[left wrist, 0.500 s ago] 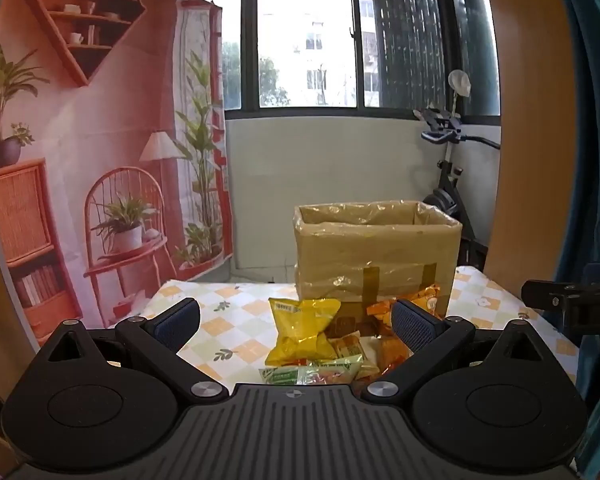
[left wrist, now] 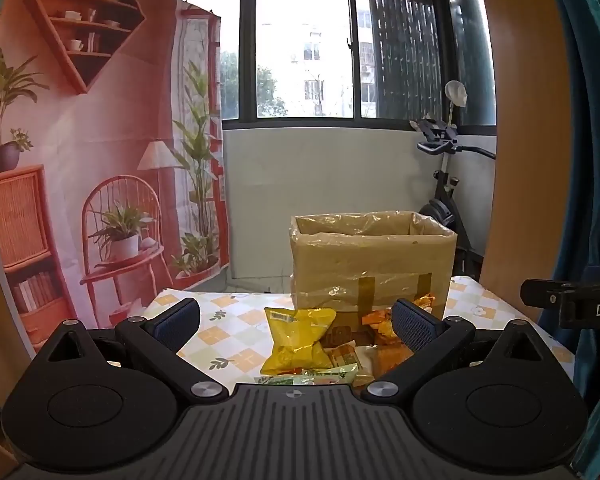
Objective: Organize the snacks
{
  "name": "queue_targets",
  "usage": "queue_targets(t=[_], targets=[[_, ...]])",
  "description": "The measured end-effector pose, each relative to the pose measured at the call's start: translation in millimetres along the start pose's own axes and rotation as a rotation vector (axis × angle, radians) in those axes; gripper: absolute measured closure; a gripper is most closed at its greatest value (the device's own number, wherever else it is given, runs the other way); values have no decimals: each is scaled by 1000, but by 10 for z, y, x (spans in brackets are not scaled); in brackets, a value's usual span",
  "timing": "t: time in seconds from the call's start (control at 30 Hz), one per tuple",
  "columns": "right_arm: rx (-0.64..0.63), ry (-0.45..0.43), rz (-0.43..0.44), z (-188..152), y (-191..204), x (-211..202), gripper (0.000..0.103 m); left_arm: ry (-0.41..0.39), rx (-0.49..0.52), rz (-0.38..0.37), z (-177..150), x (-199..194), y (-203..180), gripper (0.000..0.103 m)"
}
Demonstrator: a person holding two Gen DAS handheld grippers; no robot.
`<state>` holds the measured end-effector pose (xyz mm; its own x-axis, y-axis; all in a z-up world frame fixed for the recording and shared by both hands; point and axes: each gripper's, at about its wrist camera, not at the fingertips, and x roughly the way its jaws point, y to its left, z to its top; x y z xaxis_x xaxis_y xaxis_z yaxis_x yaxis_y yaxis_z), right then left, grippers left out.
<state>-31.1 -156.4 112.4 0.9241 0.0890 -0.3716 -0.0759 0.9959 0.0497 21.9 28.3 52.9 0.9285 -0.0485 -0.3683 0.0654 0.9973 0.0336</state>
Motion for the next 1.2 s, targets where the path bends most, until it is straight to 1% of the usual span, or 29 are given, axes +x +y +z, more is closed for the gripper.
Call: queue_targets(t=[0.07, 0.13, 0.2, 0.27, 0.37, 0.53, 0.67, 1.2], targets=[[4, -2, 5, -88, -56, 30, 0, -4, -1, -6, 28, 46, 59, 0], [1, -4, 3, -96, -55, 41, 0, 1, 0, -6, 97, 109, 118, 0], [1, -6, 3, -90, -58, 34, 0, -18, 6, 6, 63, 72, 86, 0], [3, -8, 2, -92, -61, 26, 0, -51, 13, 22, -160, -87, -98, 0], [5, -8, 1, -102, -63, 30, 0, -65, 14, 28, -332, -127, -196, 0], [5, -9, 1, -102, -66, 31, 0, -70, 17, 32, -360, -126, -209, 0], [5, -8, 2, -99, -66, 30, 0, -78, 23, 35, -461, -120, -256, 0], [7, -5, 0, -118, -53, 30, 0, -74, 27, 41, -513, -113, -310, 0]])
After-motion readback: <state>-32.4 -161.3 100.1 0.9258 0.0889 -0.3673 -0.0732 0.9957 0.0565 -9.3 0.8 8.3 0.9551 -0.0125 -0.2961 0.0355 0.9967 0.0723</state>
